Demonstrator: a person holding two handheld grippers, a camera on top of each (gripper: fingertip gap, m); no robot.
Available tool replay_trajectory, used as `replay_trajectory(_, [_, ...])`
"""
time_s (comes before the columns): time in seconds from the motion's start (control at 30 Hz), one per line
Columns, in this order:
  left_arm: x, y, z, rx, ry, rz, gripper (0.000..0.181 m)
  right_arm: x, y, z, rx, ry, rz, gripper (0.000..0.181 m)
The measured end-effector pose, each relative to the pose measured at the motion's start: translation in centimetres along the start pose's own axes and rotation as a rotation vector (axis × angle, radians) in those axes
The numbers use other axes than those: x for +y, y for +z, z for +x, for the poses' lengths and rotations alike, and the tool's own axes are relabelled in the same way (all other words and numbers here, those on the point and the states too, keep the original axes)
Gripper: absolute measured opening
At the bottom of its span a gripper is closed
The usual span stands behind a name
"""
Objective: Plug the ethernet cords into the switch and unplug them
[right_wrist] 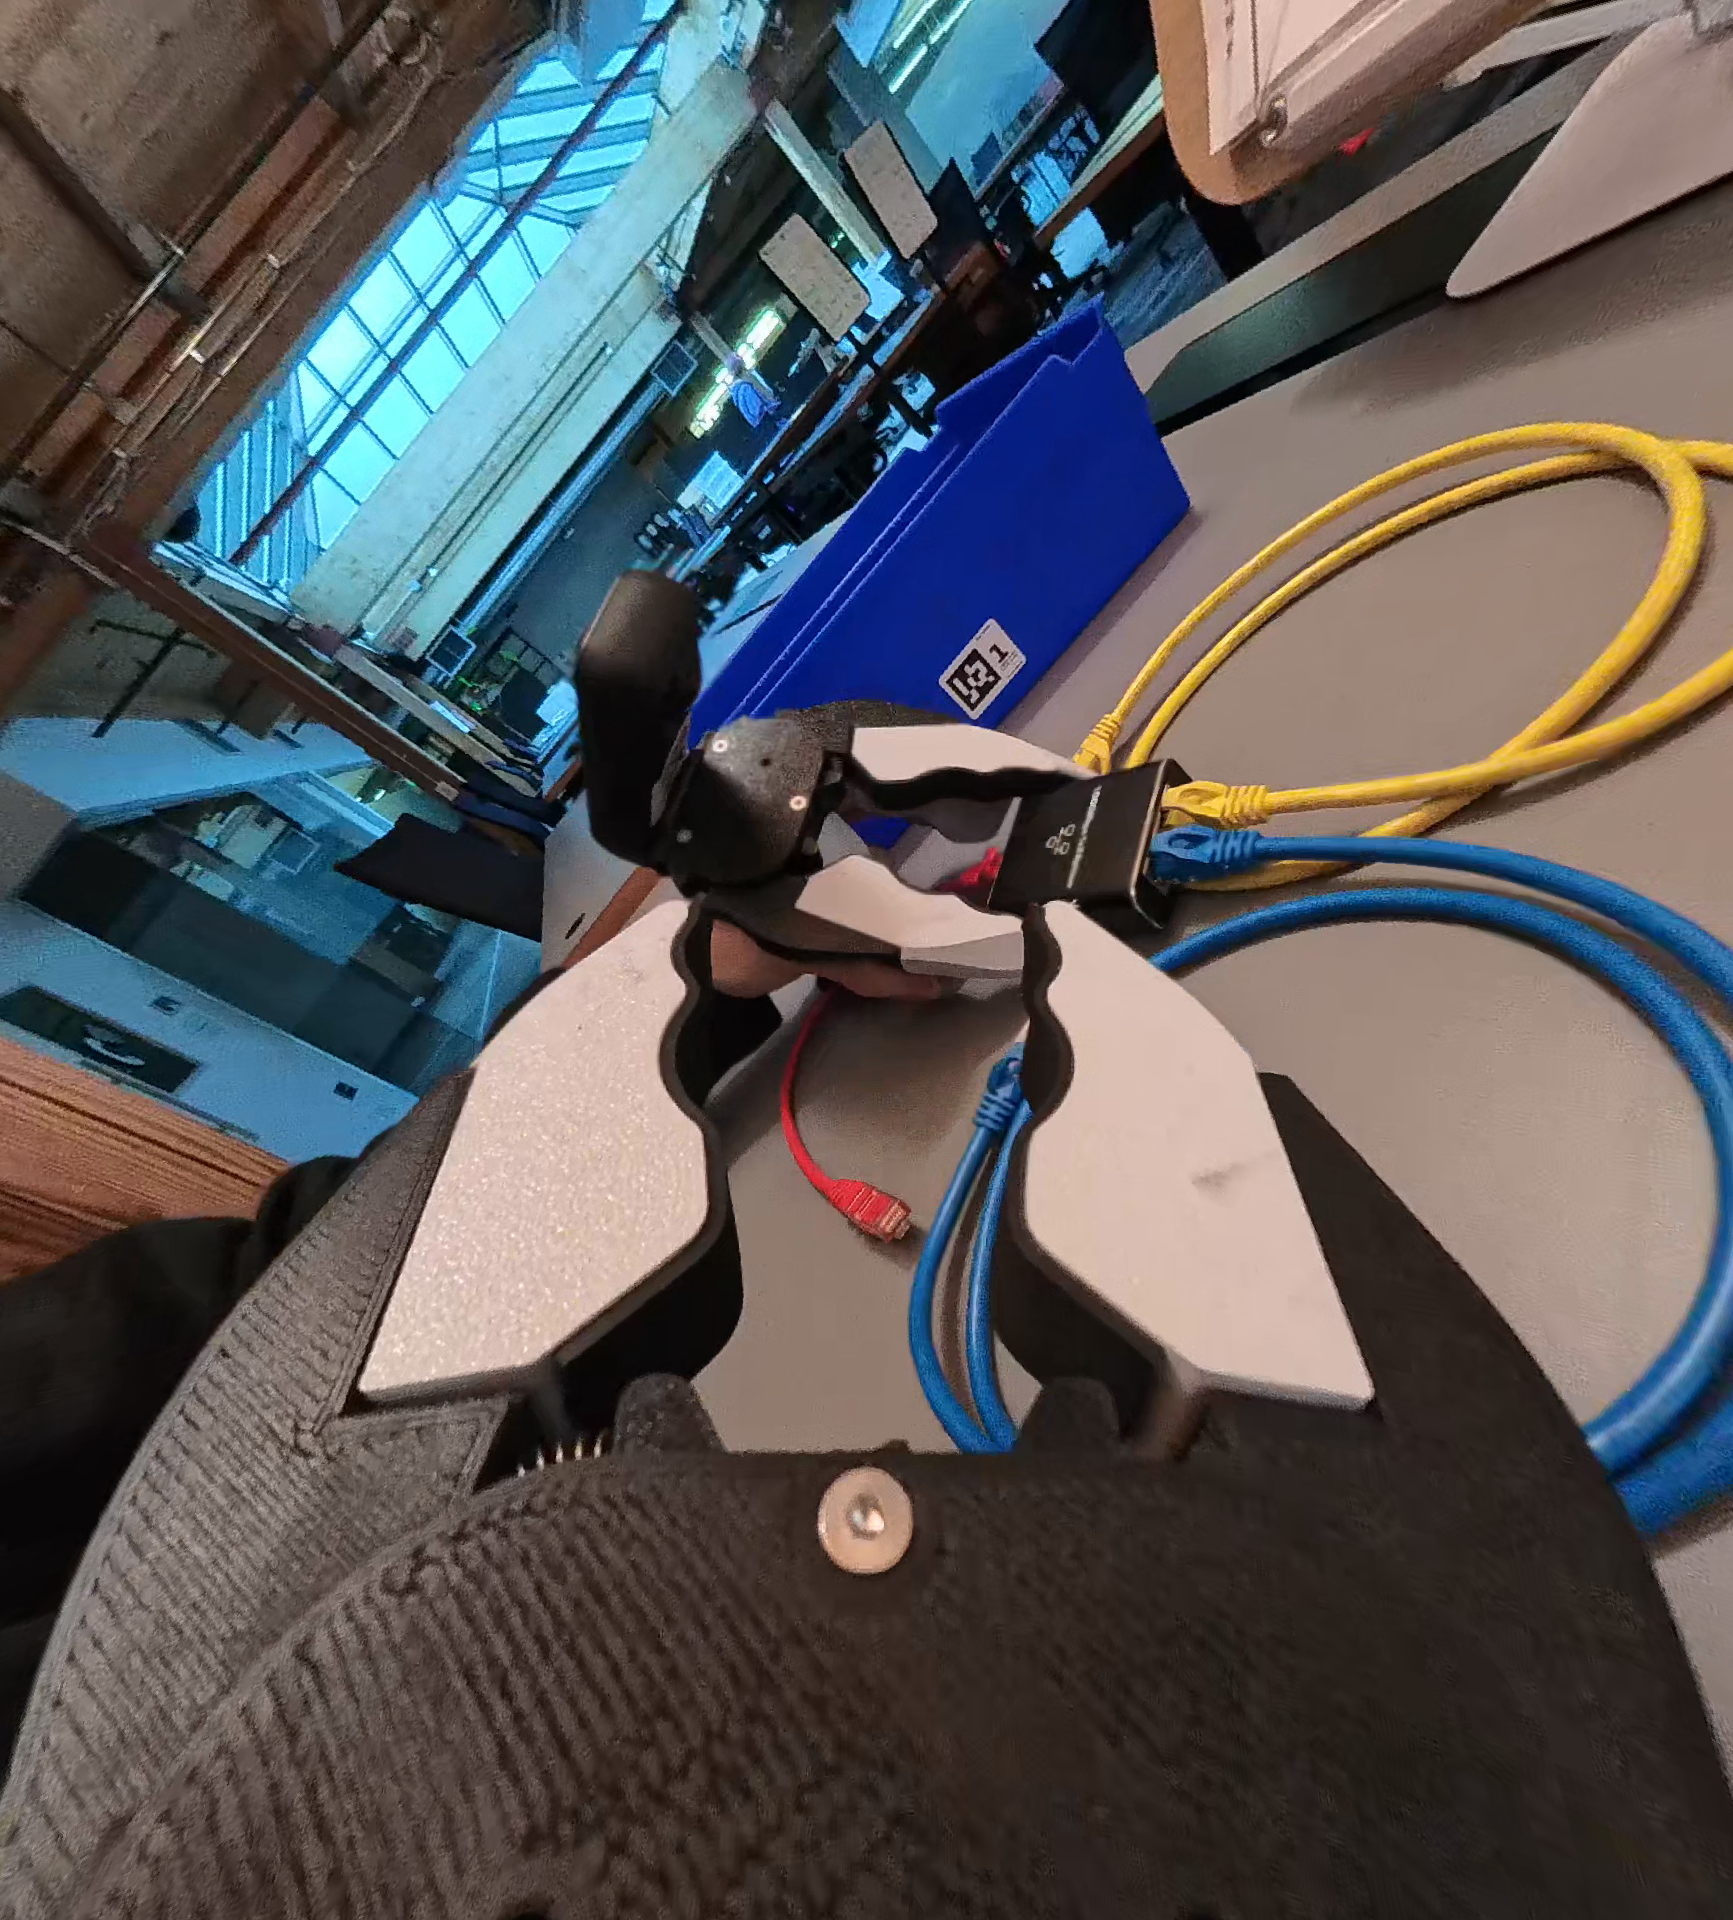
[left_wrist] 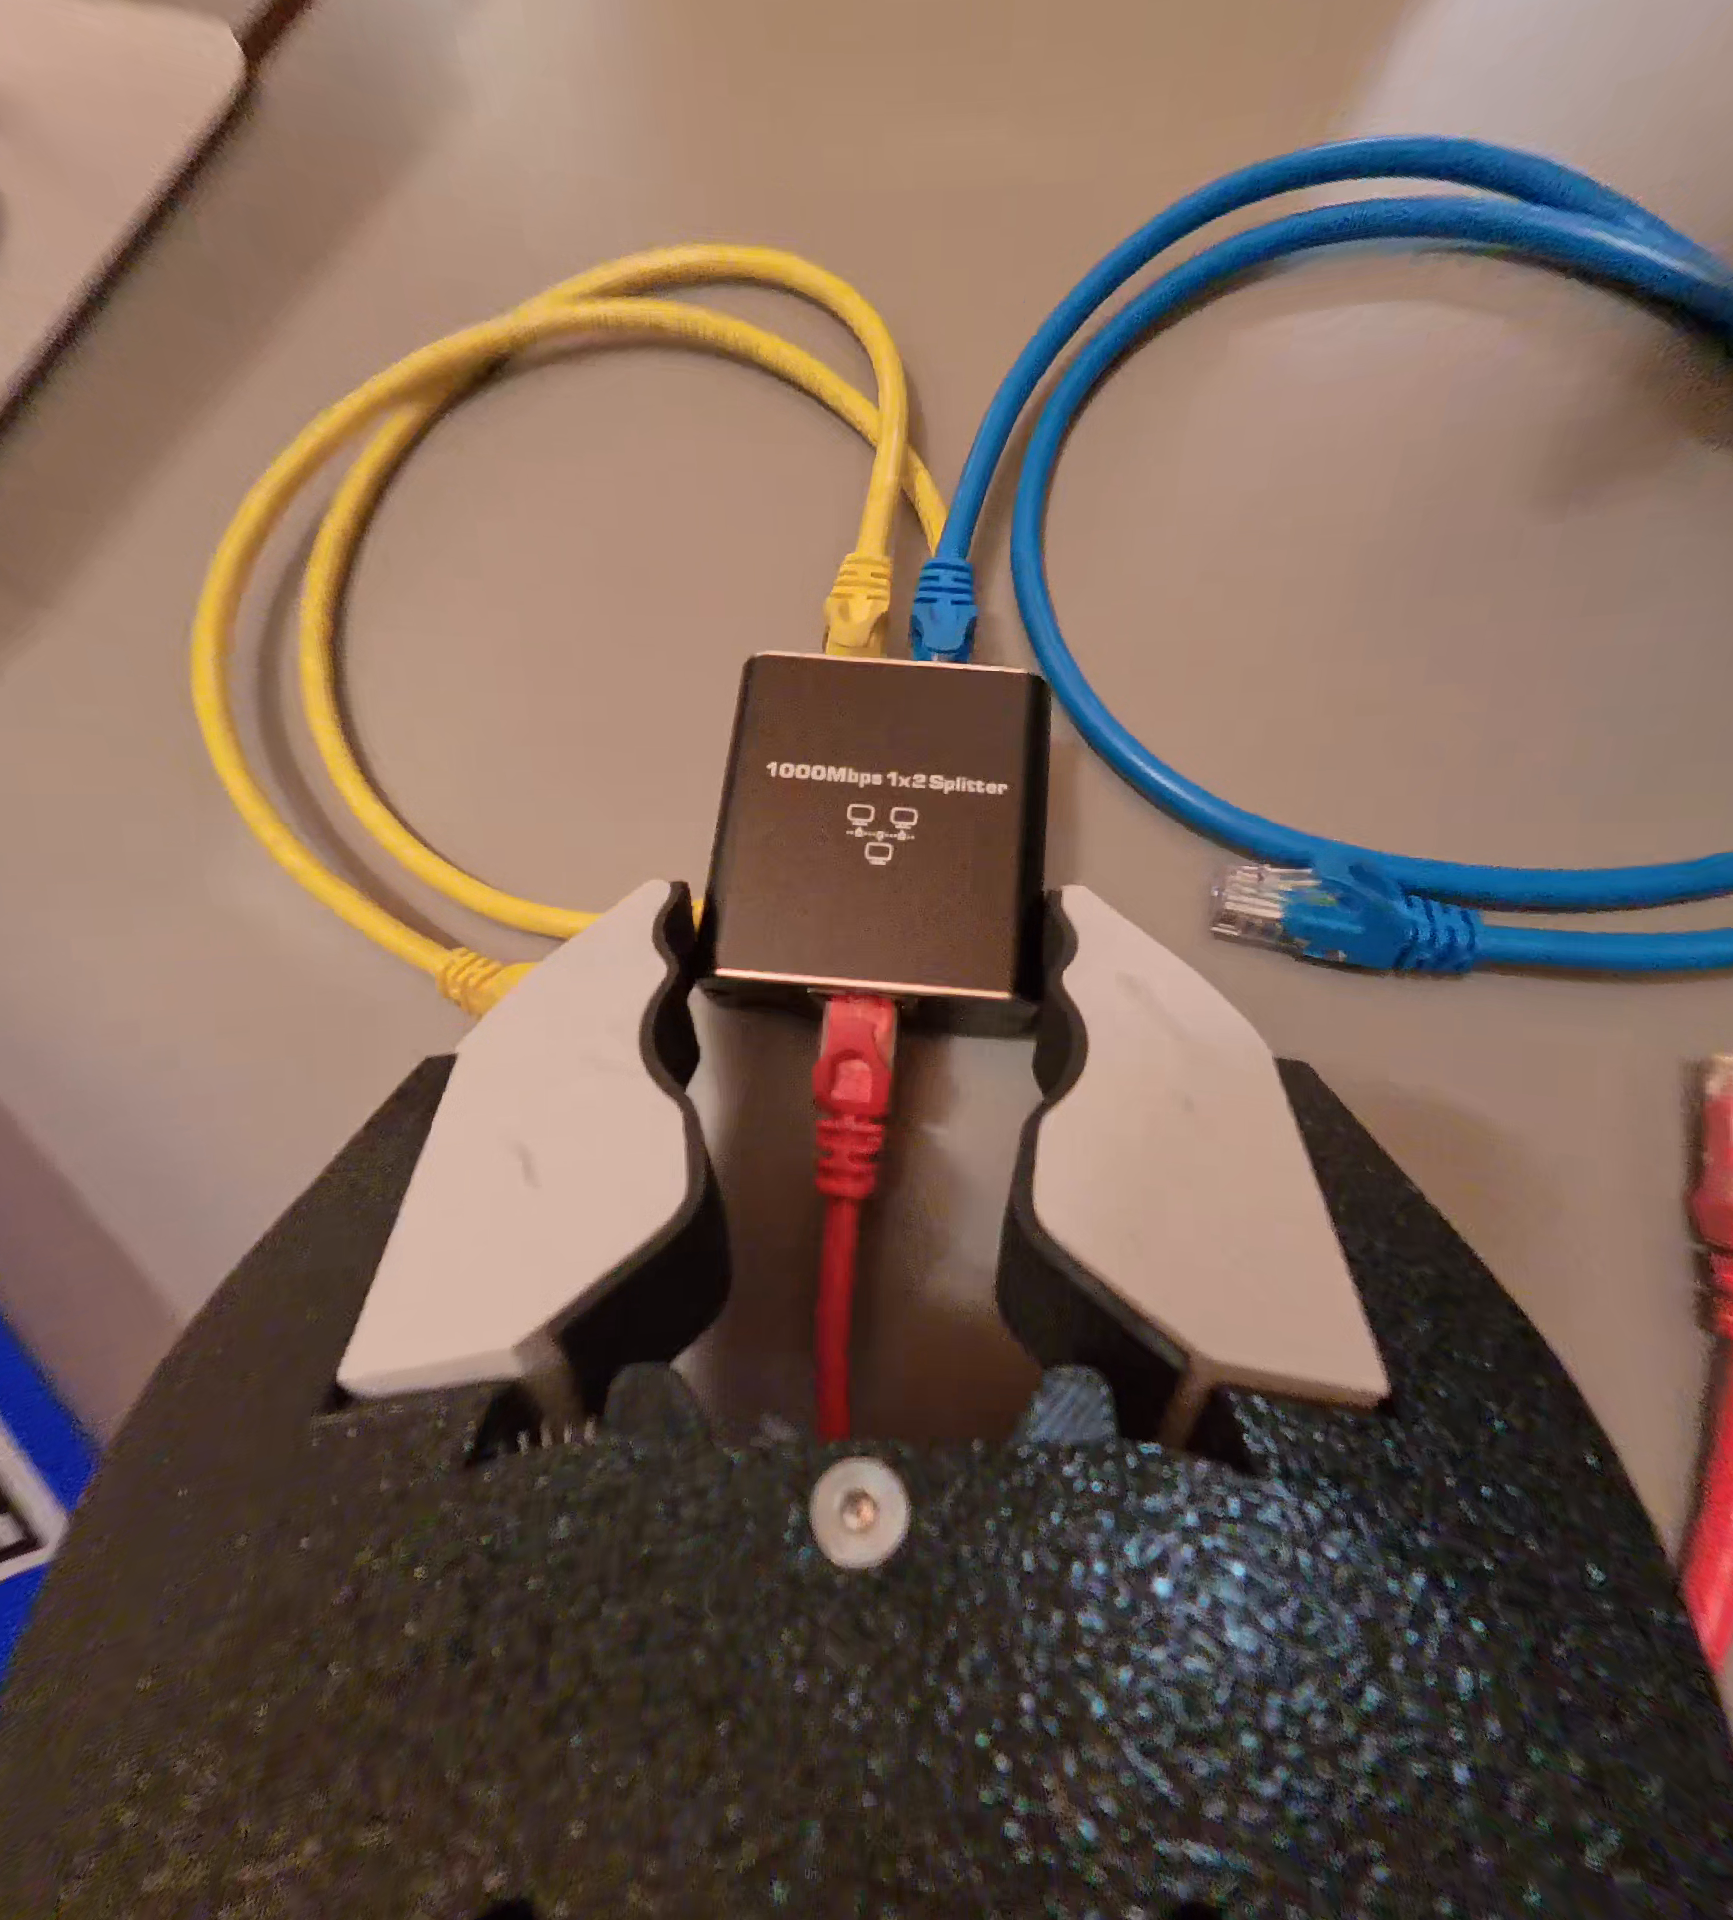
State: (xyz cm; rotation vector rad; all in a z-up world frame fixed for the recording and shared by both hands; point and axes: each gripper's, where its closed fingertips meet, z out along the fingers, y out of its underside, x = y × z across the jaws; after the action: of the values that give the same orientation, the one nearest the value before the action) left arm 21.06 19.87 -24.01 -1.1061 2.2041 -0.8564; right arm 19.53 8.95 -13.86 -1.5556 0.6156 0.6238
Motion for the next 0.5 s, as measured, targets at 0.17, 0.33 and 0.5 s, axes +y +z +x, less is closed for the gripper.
replay_trajectory(0.17, [-4.2,-3.3,0.7,-0.174,0.101,0.186,0.063,1.0,1.1,0.1,0.023,-0.010,-0.020,0.062])
replay_trajectory(0.33, [-9.1,-7.9,3.9,-0.276,0.250,0.340,0.063,0.8,2.3,-2.0,-0.096,0.021,0.030,0.069])
replay_trajectory(0.5, [-10.8,-10.2,8.2,-0.239,0.406,0.430,0.063,1.0,2.9,-5.3,-0.263,0.006,0.067,0.054])
